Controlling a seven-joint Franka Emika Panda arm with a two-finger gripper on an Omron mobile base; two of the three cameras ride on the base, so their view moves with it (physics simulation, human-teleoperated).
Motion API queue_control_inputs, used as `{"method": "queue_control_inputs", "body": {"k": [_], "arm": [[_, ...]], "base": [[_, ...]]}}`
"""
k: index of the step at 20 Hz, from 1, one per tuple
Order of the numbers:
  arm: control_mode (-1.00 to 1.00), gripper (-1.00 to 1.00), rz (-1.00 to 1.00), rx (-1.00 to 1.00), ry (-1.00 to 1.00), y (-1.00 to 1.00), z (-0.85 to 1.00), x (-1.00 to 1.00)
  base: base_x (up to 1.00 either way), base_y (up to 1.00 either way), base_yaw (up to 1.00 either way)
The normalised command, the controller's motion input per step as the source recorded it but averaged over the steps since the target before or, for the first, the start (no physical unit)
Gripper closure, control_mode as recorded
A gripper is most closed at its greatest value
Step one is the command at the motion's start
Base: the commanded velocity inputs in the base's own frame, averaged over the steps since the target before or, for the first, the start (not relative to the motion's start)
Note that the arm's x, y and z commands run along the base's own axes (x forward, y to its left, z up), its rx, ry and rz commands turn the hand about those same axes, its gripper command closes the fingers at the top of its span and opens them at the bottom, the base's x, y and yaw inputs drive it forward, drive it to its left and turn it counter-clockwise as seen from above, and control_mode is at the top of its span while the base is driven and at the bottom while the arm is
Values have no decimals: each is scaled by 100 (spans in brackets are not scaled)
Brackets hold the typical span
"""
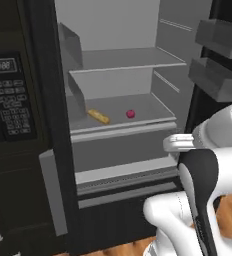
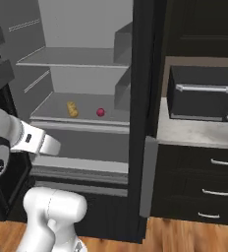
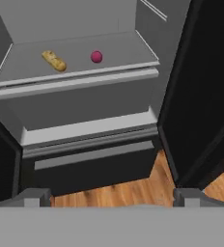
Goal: Move the baguette and radish from the top shelf to the second highest shelf to make space. Then, place the pitcher from the counter on the cleared top shelf.
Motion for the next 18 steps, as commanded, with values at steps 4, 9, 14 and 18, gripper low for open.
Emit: {"method": "queue_control_inputs", "body": {"k": [4,9,14,18], "arm": [[100,-100,0,0,0,0,0,0],[100,-100,0,0,0,0,0,0],[100,-100,0,0,0,0,0,0],[100,-100,0,0,0,0,0,0]], "base": [[-87,0,-56],[-45,-2,-61],[18,-48,-27],[45,-92,-3]]}}
